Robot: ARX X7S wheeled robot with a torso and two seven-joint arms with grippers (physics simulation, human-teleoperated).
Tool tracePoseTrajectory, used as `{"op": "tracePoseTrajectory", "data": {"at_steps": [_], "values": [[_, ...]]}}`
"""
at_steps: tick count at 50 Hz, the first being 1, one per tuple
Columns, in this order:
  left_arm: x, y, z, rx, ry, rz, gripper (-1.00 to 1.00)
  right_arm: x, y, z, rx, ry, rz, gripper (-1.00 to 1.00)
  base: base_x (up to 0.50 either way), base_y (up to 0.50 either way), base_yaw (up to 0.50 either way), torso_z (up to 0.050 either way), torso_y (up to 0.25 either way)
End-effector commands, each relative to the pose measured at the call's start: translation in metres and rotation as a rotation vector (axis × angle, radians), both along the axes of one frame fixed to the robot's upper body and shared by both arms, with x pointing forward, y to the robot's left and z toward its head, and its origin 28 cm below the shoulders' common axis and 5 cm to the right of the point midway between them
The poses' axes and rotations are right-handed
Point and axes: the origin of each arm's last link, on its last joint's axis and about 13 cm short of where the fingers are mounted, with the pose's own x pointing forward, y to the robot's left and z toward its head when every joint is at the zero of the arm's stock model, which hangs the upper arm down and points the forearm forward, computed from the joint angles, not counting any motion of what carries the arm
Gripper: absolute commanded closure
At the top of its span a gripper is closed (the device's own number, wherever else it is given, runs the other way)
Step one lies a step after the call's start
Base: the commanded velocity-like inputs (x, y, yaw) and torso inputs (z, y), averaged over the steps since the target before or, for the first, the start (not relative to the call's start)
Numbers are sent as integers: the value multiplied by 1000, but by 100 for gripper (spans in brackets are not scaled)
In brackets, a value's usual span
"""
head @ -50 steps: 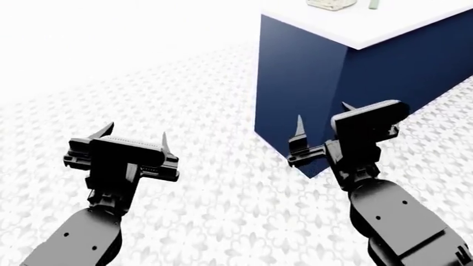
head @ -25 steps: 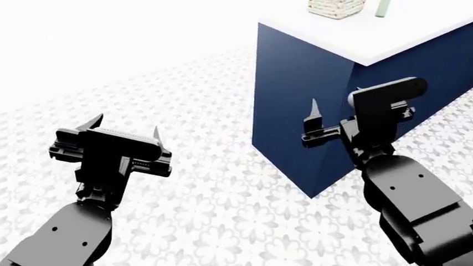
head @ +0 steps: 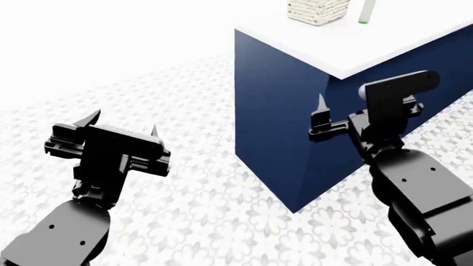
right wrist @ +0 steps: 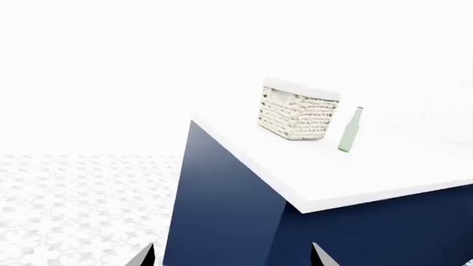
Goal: Pick the beer from the counter and place it in the cabinet.
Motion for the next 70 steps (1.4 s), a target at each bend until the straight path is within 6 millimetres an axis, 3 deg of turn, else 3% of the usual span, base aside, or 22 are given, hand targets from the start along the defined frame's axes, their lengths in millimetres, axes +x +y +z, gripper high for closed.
{"op": "tracePoseTrajectory", "data": {"at_steps": [1,14,23,36,50,70], "values": [[-3,6,18,-7,8,-12,-100,2,-4,5,-2,16,-3,-100,-499,13,0,0,0],[-17,15,28,1,18,-34,-100,-3,-7,18,-7,0,-15,-100,-497,12,0,0,1],[-24,17,21,31,92,-48,-100,-7,-13,23,-37,18,-31,-100,-497,10,0,0,0],[-32,18,18,39,261,-121,-100,-3,-16,53,-79,3,-33,-100,-496,13,0,0,1],[-28,18,46,36,241,-168,-100,8,-15,55,-99,10,-26,-100,-496,12,0,0,1],[-29,22,60,-37,205,-172,-100,13,-14,48,-86,18,-24,-100,-497,7,0,0,0]]}}
